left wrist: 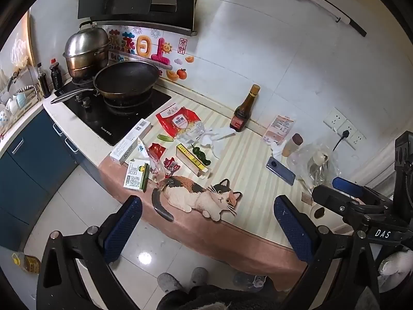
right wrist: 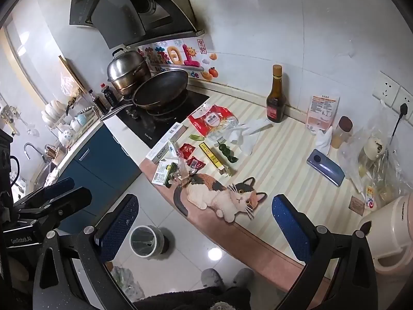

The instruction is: Collect trash

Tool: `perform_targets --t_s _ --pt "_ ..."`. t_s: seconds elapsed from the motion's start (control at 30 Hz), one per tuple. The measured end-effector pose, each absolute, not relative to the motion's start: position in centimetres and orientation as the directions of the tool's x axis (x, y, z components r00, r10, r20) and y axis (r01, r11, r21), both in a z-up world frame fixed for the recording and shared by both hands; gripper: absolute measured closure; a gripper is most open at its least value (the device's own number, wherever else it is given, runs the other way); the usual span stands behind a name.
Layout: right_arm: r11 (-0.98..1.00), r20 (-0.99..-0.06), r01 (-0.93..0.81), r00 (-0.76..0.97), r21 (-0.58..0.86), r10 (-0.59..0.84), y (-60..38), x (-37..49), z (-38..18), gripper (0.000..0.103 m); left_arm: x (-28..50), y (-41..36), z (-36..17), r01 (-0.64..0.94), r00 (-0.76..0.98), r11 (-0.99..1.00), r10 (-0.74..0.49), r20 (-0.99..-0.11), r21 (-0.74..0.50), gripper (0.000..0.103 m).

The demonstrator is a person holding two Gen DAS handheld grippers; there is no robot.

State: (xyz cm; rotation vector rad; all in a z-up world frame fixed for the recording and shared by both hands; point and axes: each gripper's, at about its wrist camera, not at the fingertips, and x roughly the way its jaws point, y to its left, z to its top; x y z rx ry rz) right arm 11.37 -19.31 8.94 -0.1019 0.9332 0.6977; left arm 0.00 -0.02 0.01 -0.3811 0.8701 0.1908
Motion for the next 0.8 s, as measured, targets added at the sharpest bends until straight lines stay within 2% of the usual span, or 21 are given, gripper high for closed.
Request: perform_targets --t_s 0.8 --pt "0.778 -0.767 -0.592 0.394 0.211 0.507 -18.75 11.37 9.07 0.000 0.03 -0.03 0.00 -0.314 0.637 0.913 -0.003 -0.771 -0.262 0.000"
